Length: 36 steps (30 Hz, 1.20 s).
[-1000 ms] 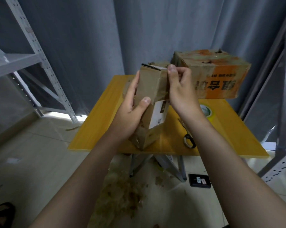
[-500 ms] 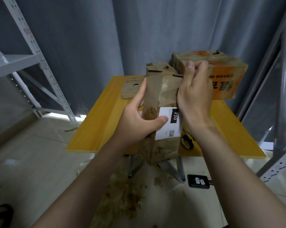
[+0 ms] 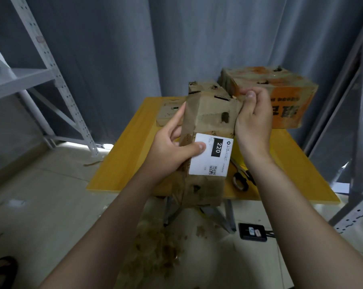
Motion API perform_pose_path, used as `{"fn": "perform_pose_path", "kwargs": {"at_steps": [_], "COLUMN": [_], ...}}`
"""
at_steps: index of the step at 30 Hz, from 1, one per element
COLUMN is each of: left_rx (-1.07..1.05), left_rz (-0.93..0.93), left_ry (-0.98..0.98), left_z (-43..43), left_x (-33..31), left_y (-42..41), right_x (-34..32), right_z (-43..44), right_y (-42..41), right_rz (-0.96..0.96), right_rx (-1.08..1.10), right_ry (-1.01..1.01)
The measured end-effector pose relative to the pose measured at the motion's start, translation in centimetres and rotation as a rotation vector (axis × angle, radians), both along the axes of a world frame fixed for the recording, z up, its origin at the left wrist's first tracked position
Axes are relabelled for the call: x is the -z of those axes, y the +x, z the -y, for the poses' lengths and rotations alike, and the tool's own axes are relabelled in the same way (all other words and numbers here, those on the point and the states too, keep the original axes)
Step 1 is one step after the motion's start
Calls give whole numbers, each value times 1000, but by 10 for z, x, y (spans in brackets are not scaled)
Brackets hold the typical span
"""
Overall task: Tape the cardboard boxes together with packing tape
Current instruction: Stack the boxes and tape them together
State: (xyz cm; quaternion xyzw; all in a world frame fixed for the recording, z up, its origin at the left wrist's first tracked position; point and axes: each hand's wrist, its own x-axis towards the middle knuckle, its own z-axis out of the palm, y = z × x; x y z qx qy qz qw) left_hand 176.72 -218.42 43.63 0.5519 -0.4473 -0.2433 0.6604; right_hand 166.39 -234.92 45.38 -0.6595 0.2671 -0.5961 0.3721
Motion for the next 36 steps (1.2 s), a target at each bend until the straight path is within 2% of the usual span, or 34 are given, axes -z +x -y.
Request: {"fn": "perform_pose_path", "kwargs": {"at_steps": [4,9,12,15,19,23,26,31,36], "left_rx": [-102,-328,-441,-541,-589,-572,-593,-646,-655], "left_rz": [-148,-286,-364,-394,-371,-368,-458,-411,-480], "left_ry": [-25,-112,-127,-115,-87,-41,0,127,189], "left_z": [4,-7,-20,-32,-44,-56,-62,-57,-56], "left_x": [2,-7,-12,-13,-16,-18,-18,-6,12], "left_y": [10,34,53,71,86,100,110,130,152], "right_x": [9,16,24,26,28,35,35,24,21], "right_z": [-8,-34,-44,-51,-67,-83,-85,-80,-72], "right_y": [11,25,24,26,38,60,90,162,220], "right_rz": [-179,-490,-686,-781,-710,-597,-575,-621,-641], "right_rx": [-186,-595,-848,-1029,-1022,-998,-957,-837,-674], "right_ry": [157,213,339,402,383,583,717,844,1019]}}
